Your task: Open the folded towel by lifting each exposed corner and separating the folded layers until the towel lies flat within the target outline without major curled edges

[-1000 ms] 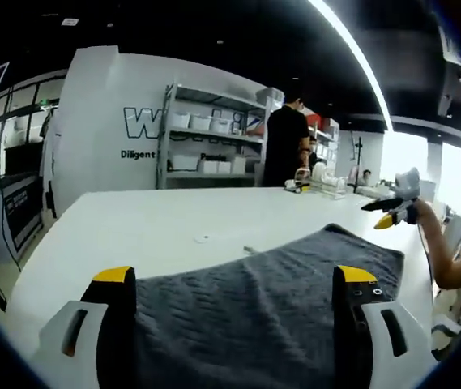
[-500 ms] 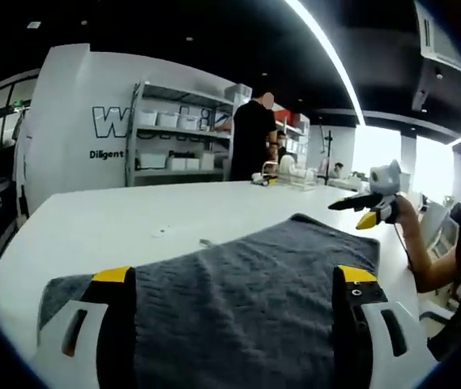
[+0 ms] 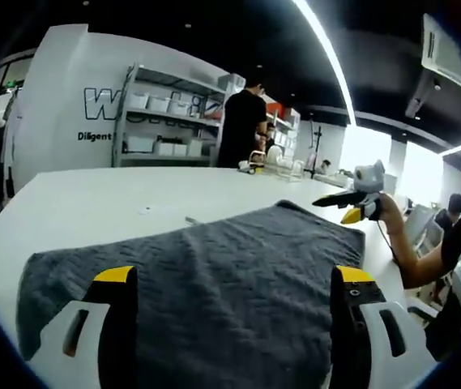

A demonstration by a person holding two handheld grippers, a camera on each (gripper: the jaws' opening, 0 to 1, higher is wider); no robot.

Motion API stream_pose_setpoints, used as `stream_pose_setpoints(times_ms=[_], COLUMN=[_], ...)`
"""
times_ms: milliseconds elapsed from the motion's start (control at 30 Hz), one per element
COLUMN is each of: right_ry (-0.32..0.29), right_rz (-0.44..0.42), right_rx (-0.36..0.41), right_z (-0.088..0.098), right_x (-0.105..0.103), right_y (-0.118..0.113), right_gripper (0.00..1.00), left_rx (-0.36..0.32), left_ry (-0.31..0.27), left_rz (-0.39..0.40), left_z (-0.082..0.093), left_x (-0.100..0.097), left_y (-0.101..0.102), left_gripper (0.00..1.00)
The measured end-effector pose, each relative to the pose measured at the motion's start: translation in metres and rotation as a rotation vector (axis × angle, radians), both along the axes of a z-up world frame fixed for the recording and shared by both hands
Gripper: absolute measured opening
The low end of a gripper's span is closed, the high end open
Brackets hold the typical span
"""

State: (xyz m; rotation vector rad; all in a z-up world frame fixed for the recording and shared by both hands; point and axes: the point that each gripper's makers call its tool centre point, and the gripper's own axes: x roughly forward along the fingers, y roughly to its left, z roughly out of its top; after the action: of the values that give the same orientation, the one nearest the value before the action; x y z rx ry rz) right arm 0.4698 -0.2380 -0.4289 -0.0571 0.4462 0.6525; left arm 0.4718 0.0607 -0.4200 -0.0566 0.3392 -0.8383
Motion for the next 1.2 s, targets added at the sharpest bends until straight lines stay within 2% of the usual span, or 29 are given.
stream_pose_setpoints(times_ms=[233,400,533,733,1200], right_ry=[0.005,0.022,0.021,0.022,0.025], right_rz=[-0.005,-0.002,0.005,0.001,0.006], right_rx=[0.011,0.007,0.027,0.031,0.054], right_z=[-0.001,-0.006,-0.004,-0.004,-0.001], right_x=[0.002,0.002,0.000,0.000,0.000], right_y=[-0.001,-0.001,0.000,-0.001,-0.002], right_gripper=[0.99,0.99,0.99,0.99,0.99], left_rx=[-0.046,-0.026,-0.030,0.000,-0.022], left_ry=[0.005,0.018,0.026,0.038,0.027], left_rz=[-0.001,0.011,-0.003,-0.014,-0.015], left_z=[0.005,-0.001,-0.002,-0.008,-0.001], left_x=[-0.002,0.003,-0.001,-0.004,-0.005], left_y=[0.002,0.005,0.002,-0.001,0.002], left_gripper=[0.97,0.97,0.97,0.97,0.97])
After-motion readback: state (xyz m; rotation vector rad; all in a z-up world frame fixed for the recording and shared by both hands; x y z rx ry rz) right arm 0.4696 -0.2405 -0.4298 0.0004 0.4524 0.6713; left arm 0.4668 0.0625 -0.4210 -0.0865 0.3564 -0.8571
